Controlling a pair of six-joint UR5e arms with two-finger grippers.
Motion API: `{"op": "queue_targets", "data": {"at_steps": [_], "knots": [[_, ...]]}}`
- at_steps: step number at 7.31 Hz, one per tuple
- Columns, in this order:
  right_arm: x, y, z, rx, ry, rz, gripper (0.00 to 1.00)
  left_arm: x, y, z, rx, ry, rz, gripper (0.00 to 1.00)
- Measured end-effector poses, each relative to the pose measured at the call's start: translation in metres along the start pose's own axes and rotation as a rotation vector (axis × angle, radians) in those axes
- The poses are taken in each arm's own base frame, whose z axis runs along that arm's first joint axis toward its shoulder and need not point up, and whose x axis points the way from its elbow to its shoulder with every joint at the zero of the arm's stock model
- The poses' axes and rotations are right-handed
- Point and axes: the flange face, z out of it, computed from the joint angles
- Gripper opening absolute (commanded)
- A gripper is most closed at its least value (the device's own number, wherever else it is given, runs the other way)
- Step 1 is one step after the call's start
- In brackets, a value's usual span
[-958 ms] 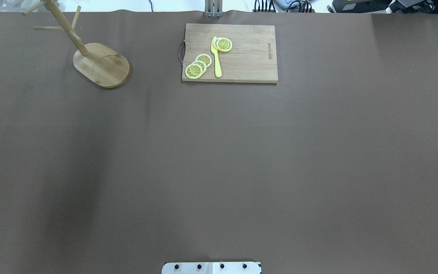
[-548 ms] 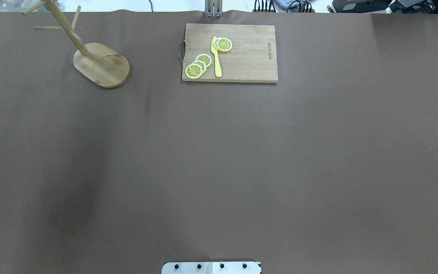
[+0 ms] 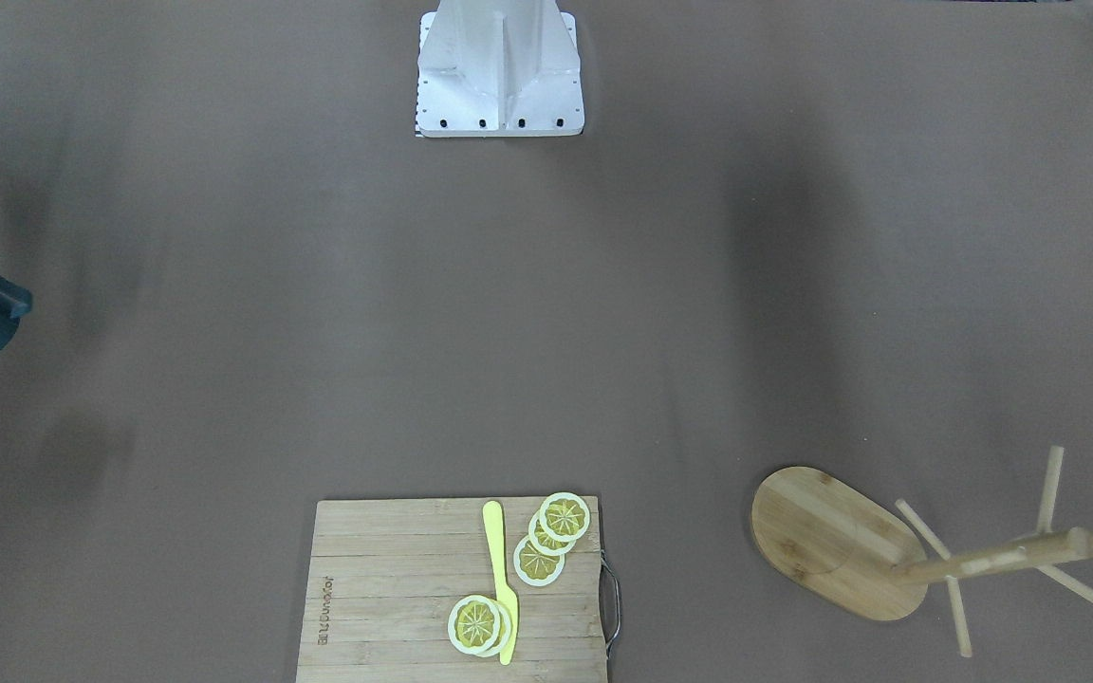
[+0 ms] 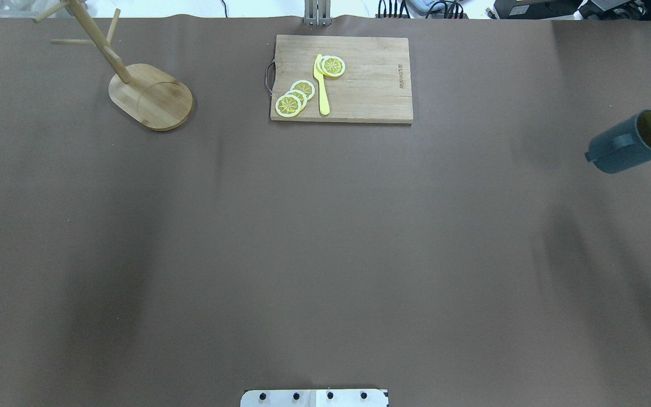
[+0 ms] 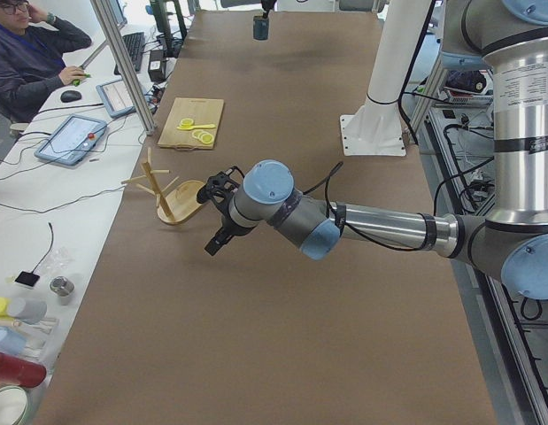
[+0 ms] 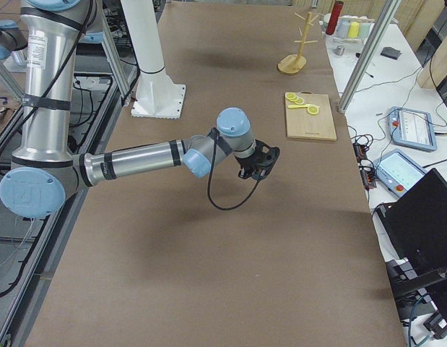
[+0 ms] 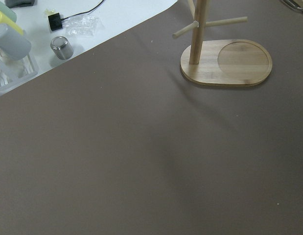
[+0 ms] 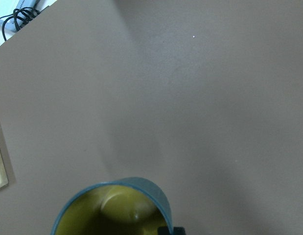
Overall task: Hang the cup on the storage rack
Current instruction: 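Carry the teal mug with the right gripper toward the table center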
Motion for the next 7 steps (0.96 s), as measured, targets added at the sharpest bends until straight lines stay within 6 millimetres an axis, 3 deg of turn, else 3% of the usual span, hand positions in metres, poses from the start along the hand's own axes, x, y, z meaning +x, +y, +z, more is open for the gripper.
{"op": "queue_targets", "data": {"at_steps": [2, 4, 5, 7], "knots": [[-0.112, 0.034, 0.015, -0.004, 0.066, 0.028, 0.0, 0.001, -0.002, 0.0, 0.002, 0.002, -0.012, 0.99], [-0.218, 0.099, 0.05, -0.029, 0.154, -0.02, 0.0, 0.001, -0.004, 0.001, 0.003, 0.002, -0.039, 0.99], [-0.253, 0.136, 0.063, -0.043, 0.176, -0.071, 0.0, 0.001, -0.004, 0.002, 0.002, 0.003, -0.044, 0.99], [-0.3, 0.197, 0.089, -0.04, 0.179, -0.183, 0.0, 0.0, -0.004, 0.003, -0.001, 0.003, -0.048, 0.99]]}}
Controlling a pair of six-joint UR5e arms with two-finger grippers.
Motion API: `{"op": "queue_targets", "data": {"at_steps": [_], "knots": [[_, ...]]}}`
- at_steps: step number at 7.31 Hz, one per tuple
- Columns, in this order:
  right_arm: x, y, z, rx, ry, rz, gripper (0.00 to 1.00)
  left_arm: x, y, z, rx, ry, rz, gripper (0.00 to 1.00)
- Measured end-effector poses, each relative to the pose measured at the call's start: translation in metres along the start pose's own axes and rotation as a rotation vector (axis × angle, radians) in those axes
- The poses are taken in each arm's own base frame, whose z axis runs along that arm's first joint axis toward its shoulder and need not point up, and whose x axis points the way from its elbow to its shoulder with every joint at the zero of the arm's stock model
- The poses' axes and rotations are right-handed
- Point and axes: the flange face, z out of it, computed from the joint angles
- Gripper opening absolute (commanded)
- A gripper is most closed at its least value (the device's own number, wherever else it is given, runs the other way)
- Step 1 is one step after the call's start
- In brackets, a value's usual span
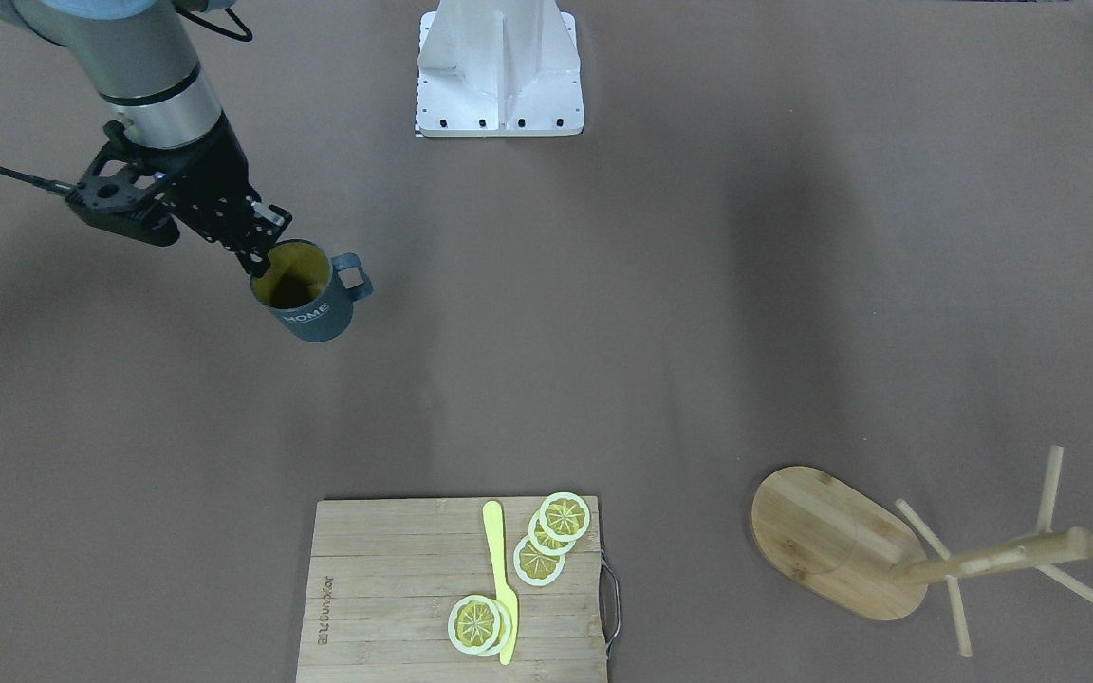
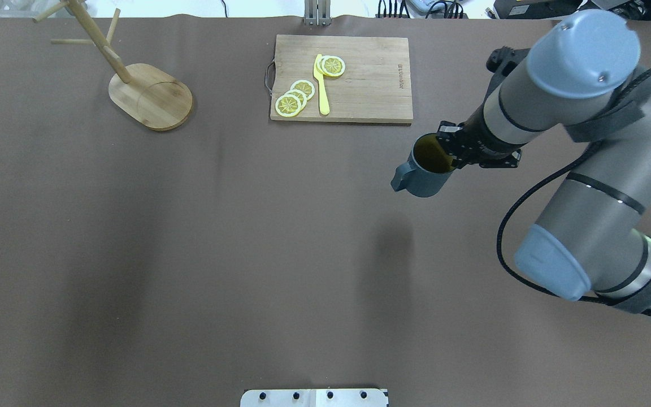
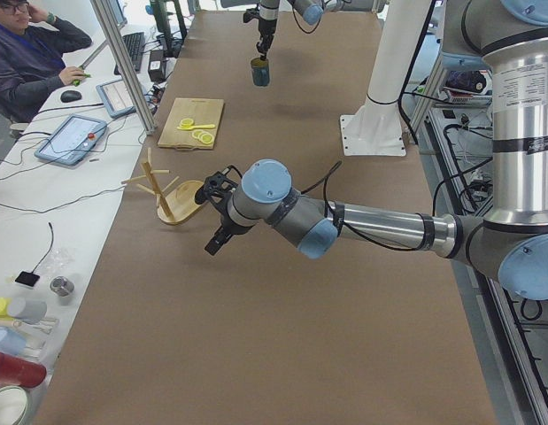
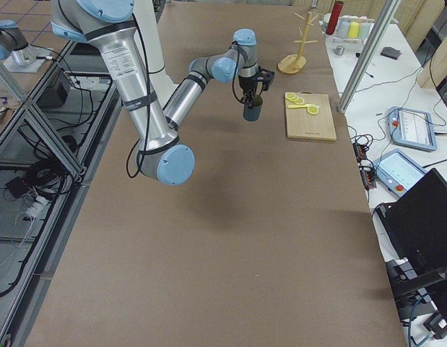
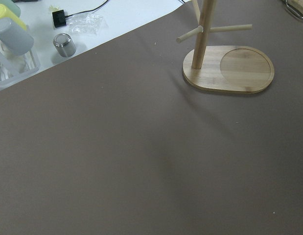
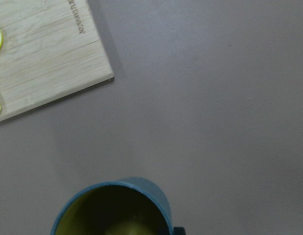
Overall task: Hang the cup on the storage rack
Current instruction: 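Carry the teal mug with the right gripper toward the table center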
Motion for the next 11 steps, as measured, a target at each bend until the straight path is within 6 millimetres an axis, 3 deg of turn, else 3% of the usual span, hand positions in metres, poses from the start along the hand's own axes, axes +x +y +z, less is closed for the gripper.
{"op": "queue_targets", "data": {"at_steps": [2, 5, 7, 11], "knots": [[-0.063, 0.024, 0.022, 0.0, 0.001, -0.058, 0.0, 0.0, 0.0, 0.0, 0.0, 0.0, 0.0, 0.99], [-0.158, 0.023, 0.056, 0.033, 0.007, -0.058, 0.0, -0.001, 0.002, 0.001, -0.003, 0.0, -0.001, 0.99], [-0.211, 0.028, 0.079, 0.047, -0.001, 0.027, 0.0, -0.002, 0.004, 0.002, -0.006, 0.001, -0.004, 0.99], [-0.255, 0.076, 0.1, 0.004, -0.037, 0.162, 0.0, -0.004, 0.009, 0.005, -0.011, 0.001, -0.006, 0.99]]}}
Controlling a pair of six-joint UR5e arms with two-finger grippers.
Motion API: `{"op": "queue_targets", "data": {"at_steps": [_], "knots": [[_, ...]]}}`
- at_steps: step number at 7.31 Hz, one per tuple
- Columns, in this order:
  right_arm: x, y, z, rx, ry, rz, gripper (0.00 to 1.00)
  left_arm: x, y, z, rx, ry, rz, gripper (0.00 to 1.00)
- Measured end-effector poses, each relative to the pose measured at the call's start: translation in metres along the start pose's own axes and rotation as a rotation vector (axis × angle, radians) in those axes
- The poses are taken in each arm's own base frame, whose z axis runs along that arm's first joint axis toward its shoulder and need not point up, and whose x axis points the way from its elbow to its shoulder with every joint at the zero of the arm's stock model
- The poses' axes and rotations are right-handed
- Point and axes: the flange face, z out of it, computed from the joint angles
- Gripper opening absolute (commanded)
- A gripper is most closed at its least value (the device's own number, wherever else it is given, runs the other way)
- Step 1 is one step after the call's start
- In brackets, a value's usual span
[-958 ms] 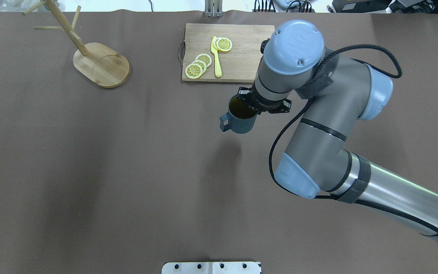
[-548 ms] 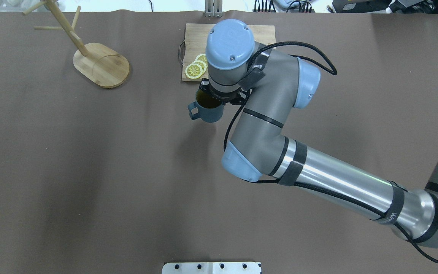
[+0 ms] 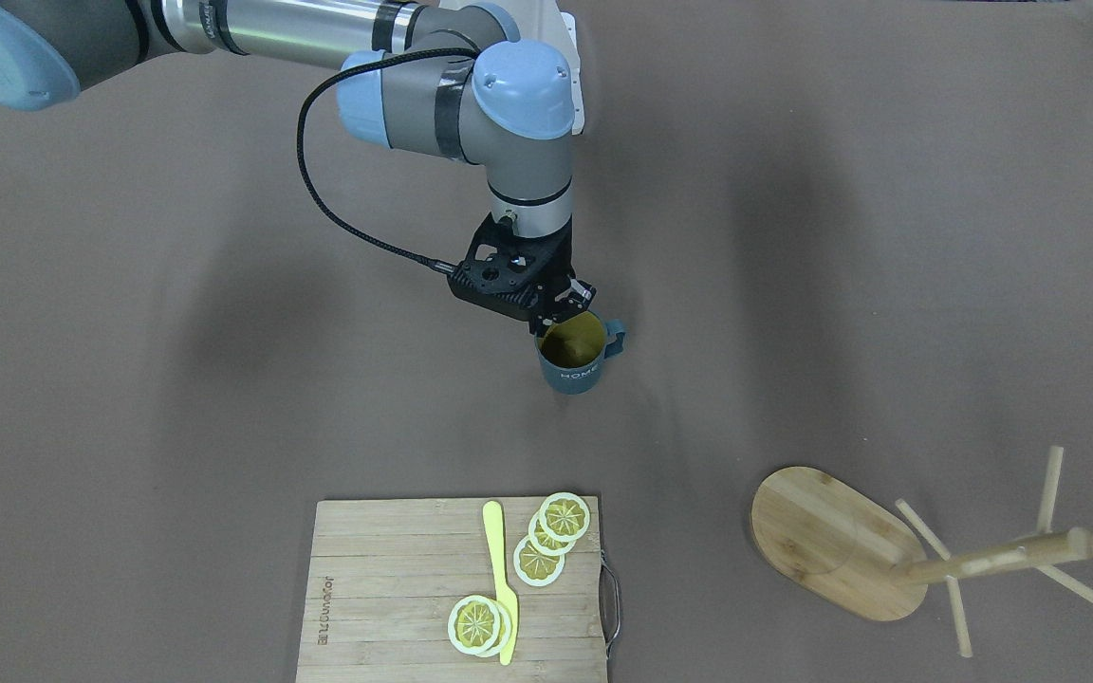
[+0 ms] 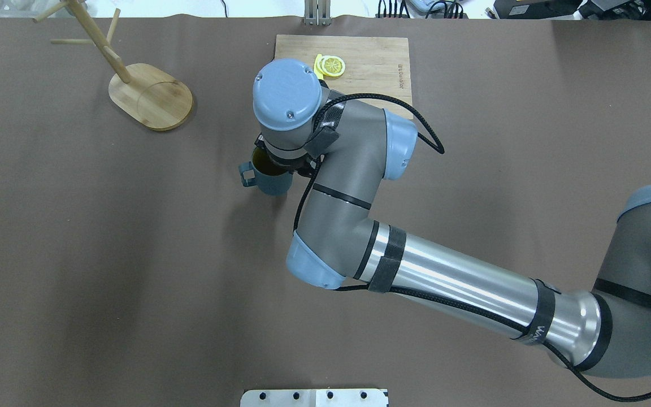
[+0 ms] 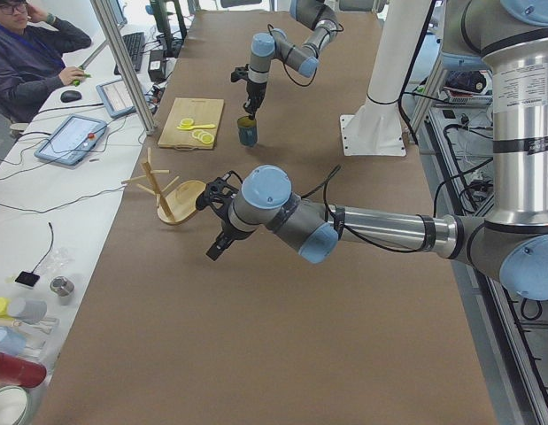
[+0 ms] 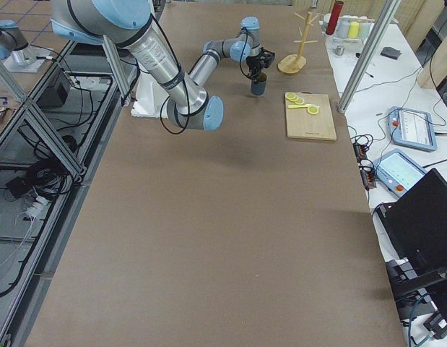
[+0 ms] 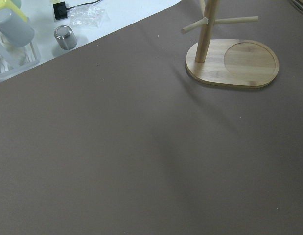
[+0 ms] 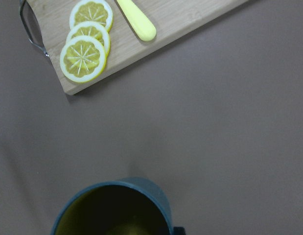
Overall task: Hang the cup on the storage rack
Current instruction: 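Carry the teal mug with the right gripper toward the table center, then lower the teal mug onto the table and open the right gripper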
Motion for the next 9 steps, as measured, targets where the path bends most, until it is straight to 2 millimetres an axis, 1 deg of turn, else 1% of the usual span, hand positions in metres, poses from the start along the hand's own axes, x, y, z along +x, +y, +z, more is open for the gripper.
{"op": "queue_targets", "data": {"at_steps": [1, 2, 4, 6, 7, 8, 9], "knots": [[-0.006, 0.009, 0.006, -0.006, 0.013, 0.013, 0.0, 0.0, 0.001, 0.0, 0.002, 0.0, 0.001, 0.99], [-0.009, 0.013, 0.01, -0.007, 0.027, 0.019, 0.0, -0.001, 0.001, 0.001, 0.003, 0.0, 0.001, 0.99], [-0.013, 0.017, 0.012, -0.001, 0.071, 0.027, 0.0, -0.002, 0.003, 0.002, 0.001, 0.0, 0.0, 0.99], [-0.024, 0.021, 0.017, 0.008, 0.116, 0.033, 0.0, -0.003, 0.003, 0.002, 0.0, 0.0, -0.001, 0.99], [-0.027, 0.024, 0.02, 0.022, 0.126, 0.03, 0.23, -0.003, 0.003, 0.002, 0.0, 0.0, -0.001, 0.99], [-0.029, 0.027, 0.022, 0.036, 0.128, 0.026, 0.68, -0.003, 0.003, 0.002, 0.0, 0.0, -0.001, 0.99], [-0.029, 0.029, 0.025, 0.044, 0.131, 0.024, 0.96, -0.003, 0.003, 0.002, 0.0, 0.0, -0.002, 0.99]]}}
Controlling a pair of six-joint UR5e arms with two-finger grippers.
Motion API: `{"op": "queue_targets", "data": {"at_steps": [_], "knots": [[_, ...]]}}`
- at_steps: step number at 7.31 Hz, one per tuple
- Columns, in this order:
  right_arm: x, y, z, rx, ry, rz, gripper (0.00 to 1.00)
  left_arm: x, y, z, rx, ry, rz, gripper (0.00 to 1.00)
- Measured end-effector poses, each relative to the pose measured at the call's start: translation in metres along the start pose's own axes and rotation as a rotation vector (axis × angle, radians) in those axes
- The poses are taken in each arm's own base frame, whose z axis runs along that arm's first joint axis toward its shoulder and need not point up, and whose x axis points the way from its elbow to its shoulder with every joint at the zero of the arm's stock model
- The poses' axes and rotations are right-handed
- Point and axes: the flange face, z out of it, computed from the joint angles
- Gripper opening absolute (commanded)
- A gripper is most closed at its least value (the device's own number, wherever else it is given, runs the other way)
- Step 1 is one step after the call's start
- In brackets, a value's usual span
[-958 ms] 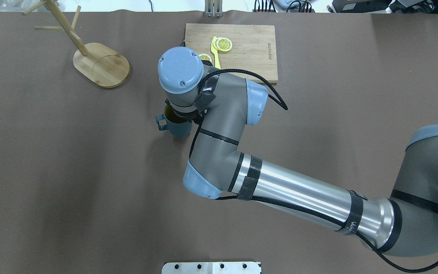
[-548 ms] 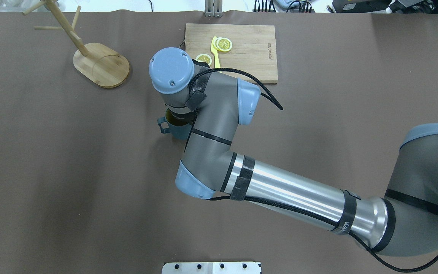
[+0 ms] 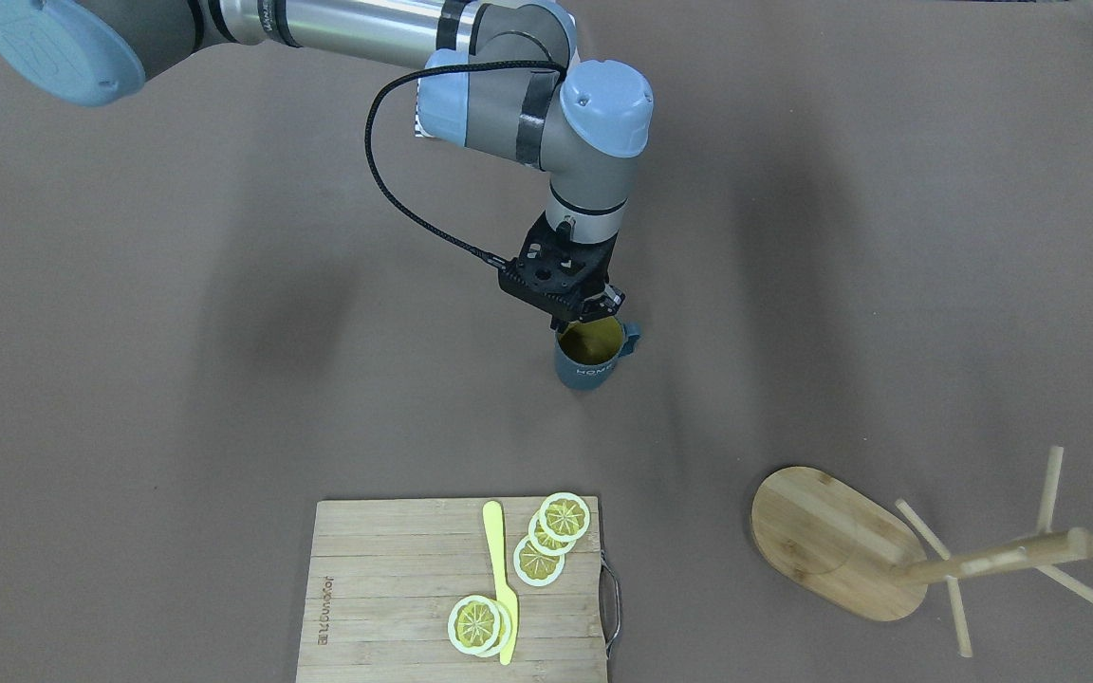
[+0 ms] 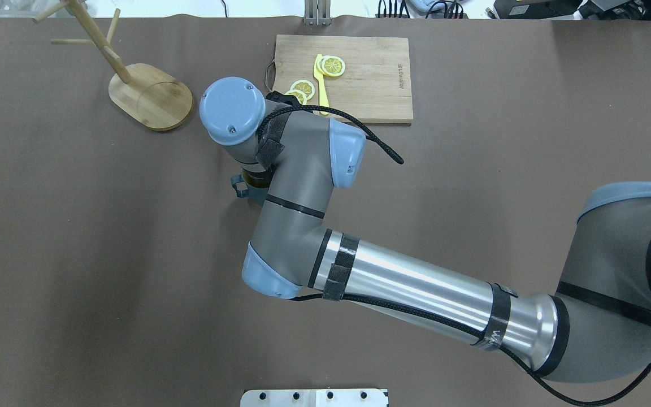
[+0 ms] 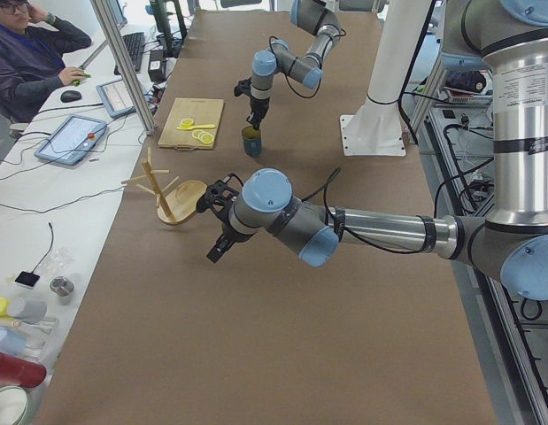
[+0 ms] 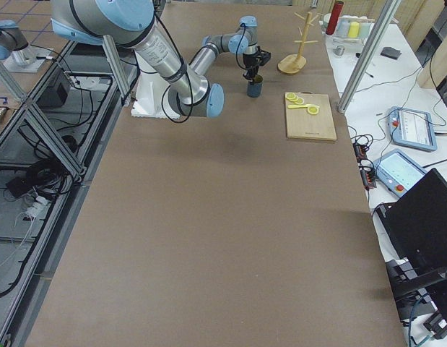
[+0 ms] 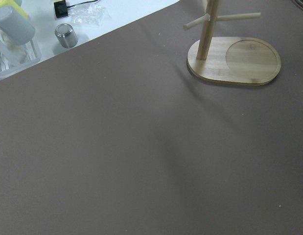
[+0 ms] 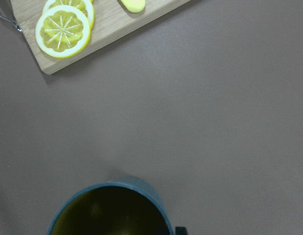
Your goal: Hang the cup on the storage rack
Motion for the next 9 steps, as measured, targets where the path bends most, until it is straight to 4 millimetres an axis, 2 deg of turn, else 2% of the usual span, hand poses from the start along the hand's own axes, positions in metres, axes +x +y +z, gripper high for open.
{"op": "queue_targets", "data": {"at_steps": [3, 5, 6, 7, 8, 9], "knots": [[0.001, 0.001, 0.002, 0.021, 0.0, 0.019, 0.98, 0.0, 0.0, 0.0, 0.0, 0.0, -0.002, 0.99], [0.001, -0.006, -0.009, 0.027, -0.004, 0.03, 0.99, 0.0, -0.001, 0.0, 0.0, 0.0, -0.004, 0.99], [0.005, -0.025, -0.024, 0.04, -0.007, 0.029, 0.99, 0.0, -0.002, 0.0, 0.001, 0.001, -0.02, 0.99], [0.019, -0.052, -0.037, 0.056, -0.007, 0.008, 0.99, 0.003, -0.004, -0.001, 0.009, 0.004, -0.057, 0.99], [0.047, -0.086, -0.044, 0.07, -0.009, -0.031, 0.99, 0.009, -0.007, 0.001, 0.027, 0.013, -0.102, 0.99], [0.086, -0.123, -0.044, 0.083, -0.008, -0.079, 0.99, 0.024, -0.012, 0.008, 0.052, 0.038, -0.154, 0.99]]}}
